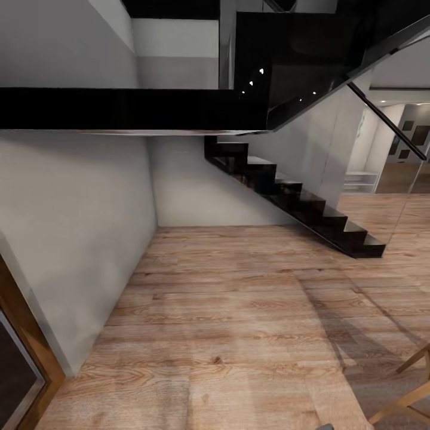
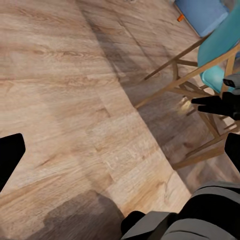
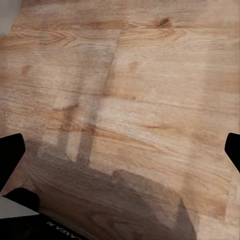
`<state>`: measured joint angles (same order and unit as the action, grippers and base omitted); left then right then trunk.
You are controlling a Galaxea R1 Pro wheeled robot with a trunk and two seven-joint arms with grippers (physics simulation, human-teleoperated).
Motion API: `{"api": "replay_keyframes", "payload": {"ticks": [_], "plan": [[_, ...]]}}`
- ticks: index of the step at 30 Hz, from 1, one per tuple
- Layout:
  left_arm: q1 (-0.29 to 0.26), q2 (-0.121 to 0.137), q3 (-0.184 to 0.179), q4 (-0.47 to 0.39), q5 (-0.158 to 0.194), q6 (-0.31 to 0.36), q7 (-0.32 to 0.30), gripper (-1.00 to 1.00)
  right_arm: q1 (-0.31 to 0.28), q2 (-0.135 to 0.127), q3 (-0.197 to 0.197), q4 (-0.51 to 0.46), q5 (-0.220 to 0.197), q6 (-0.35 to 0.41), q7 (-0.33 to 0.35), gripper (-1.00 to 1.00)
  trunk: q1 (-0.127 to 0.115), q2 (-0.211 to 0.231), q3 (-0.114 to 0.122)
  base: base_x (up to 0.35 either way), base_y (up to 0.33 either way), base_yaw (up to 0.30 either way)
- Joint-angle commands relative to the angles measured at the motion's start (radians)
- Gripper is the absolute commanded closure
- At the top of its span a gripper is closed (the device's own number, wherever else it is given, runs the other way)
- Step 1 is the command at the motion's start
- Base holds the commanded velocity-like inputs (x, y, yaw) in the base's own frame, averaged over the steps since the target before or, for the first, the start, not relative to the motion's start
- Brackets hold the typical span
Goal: Put the three can of soda from the living room inside the tash can in the kitchen.
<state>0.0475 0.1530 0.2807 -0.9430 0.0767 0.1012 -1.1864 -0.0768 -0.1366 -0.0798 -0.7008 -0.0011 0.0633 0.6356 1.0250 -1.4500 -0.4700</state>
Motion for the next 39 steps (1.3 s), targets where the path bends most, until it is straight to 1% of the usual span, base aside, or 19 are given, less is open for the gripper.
{"api": "replay_keyframes", "payload": {"ticks": [1, 3, 11, 34, 39], "plan": [[0.0, 0.0, 0.011, 0.001, 0.0, 0.0, 0.0, -1.0, 0.0, 0.0, 0.0, 0.0, 0.001, -0.002, 0.0, -1.0, 0.0, 0.0, 0.0, 0.0, 0.0, 0.0], [0.0, 0.001, 0.02, 0.016, -0.001, 0.0, -0.001, -1.0, 0.0, 0.0, 0.0, -0.001, 0.002, -0.004, 0.001, -1.0, 0.0, 0.0, 0.0, 0.0, 0.0, 0.0], [0.0, 0.002, 0.03, 0.052, -0.001, -0.001, -0.001, -1.0, 0.0, 0.0, 0.001, 0.0, 0.003, -0.006, 0.004, -1.0, 0.0, 0.0, 0.0, 0.0, 0.0, -0.031], [0.0, 0.002, 0.031, 0.054, -0.001, -0.002, -0.002, -1.0, 0.0, 0.0, 0.002, 0.0, 0.003, -0.005, 0.005, -1.0, 0.0, 0.0, 0.004, 0.0, 0.0, -0.248], [0.0, 0.002, 0.031, 0.055, -0.001, -0.002, -0.002, -1.0, 0.0, 0.0, 0.002, 0.001, 0.003, -0.005, 0.002, -1.0, 0.0, 0.0, 0.006, 0.0, 0.0, -0.12]]}}
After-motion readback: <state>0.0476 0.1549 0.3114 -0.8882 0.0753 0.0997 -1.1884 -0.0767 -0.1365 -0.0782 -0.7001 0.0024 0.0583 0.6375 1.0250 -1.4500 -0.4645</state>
